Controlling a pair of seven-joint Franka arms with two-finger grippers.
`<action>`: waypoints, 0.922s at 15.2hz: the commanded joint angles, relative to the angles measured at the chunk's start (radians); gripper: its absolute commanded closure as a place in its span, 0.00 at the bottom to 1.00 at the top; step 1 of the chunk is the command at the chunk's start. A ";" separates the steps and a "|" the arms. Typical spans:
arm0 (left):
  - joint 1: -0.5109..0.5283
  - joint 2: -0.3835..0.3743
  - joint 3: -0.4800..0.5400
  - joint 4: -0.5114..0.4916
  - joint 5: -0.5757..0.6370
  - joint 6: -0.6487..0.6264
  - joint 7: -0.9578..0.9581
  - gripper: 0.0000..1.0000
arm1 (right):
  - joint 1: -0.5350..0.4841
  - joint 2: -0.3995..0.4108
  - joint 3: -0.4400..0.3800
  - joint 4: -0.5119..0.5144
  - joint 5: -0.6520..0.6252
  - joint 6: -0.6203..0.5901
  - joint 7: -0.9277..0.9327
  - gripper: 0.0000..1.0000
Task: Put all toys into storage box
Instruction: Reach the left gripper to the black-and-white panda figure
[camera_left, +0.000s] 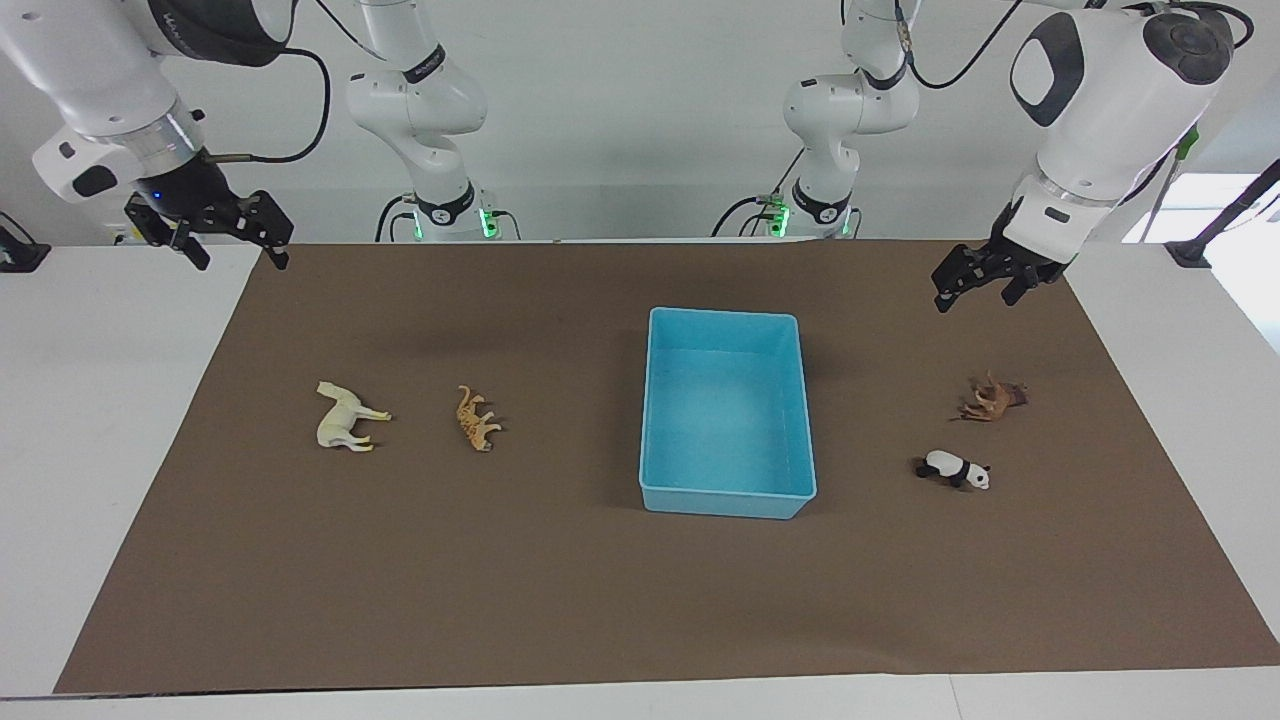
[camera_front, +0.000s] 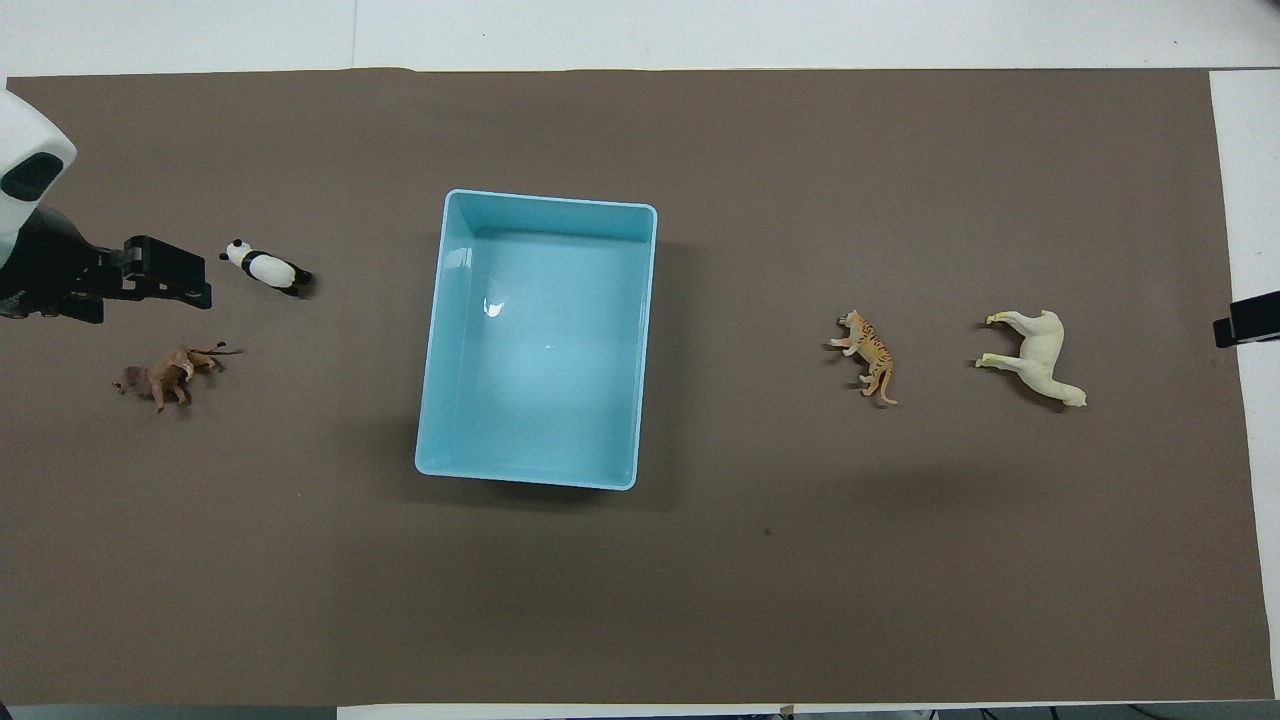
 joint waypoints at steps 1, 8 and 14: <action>-0.012 -0.013 0.012 -0.019 -0.006 0.005 0.013 0.00 | -0.005 -0.020 0.002 -0.021 -0.008 0.004 -0.016 0.00; 0.004 -0.035 0.014 -0.063 -0.006 0.023 -0.002 0.00 | -0.005 -0.020 0.002 -0.021 -0.008 0.004 -0.016 0.00; 0.048 -0.004 0.015 -0.143 -0.006 0.291 -0.209 0.00 | -0.004 -0.020 0.002 -0.021 -0.008 0.004 -0.016 0.00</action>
